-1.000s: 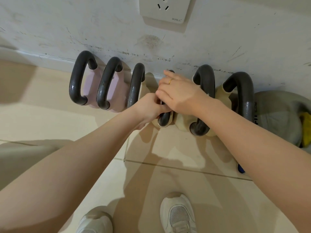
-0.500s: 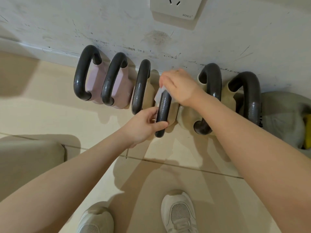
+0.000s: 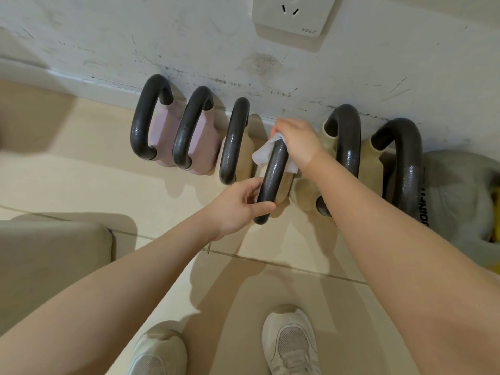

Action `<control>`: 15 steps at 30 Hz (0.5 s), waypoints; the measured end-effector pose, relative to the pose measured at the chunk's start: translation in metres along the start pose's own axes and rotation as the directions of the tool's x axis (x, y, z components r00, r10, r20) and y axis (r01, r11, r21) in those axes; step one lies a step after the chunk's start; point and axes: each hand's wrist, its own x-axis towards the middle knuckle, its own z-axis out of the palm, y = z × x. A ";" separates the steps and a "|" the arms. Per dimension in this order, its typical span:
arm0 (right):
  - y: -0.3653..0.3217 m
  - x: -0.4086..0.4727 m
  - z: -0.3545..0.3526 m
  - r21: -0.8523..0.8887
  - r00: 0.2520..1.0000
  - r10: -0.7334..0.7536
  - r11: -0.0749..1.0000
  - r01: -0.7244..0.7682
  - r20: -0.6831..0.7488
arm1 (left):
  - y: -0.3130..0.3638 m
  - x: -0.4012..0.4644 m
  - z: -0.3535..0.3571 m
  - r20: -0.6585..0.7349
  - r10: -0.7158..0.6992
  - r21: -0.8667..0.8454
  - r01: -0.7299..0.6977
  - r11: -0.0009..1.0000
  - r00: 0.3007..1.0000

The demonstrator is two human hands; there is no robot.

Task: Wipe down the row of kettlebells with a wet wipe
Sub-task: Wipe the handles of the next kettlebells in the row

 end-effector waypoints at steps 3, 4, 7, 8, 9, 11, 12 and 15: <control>0.003 -0.008 0.010 0.173 0.997 0.018 0.985 -0.006 -0.070 | -0.004 -0.002 -0.002 0.018 0.009 -0.020 -0.009 1.000 1.000; 0.004 -0.013 0.014 0.258 0.994 0.065 0.965 -0.039 -0.092 | -0.005 -0.002 -0.003 0.022 0.016 -0.029 -0.015 0.999 1.000; 0.010 -0.022 0.023 0.378 0.979 0.160 0.920 -0.102 -0.127 | -0.006 -0.002 -0.007 0.021 0.023 -0.028 -0.022 0.999 1.000; 0.012 -0.023 0.025 0.341 0.979 0.142 0.936 -0.084 -0.146 | -0.005 -0.002 -0.007 0.017 0.024 -0.025 -0.024 0.999 1.000; 0.013 -0.026 0.026 0.301 0.981 0.097 0.953 -0.042 -0.170 | -0.005 -0.001 -0.007 0.008 0.023 -0.020 -0.023 1.000 1.000; 0.011 -0.035 0.027 0.259 0.983 0.018 0.965 0.031 -0.185 | -0.004 0.001 -0.005 -0.006 0.022 -0.005 -0.022 1.000 1.000; 0.009 -0.040 0.028 0.268 0.983 0.013 0.963 0.036 -0.181 | -0.003 0.003 -0.004 -0.010 0.027 -0.007 -0.027 1.000 1.000; 0.004 -0.056 0.035 0.393 0.989 0.099 0.918 -0.048 -0.109 | -0.001 0.006 -0.005 -0.021 0.036 -0.018 -0.036 0.999 0.999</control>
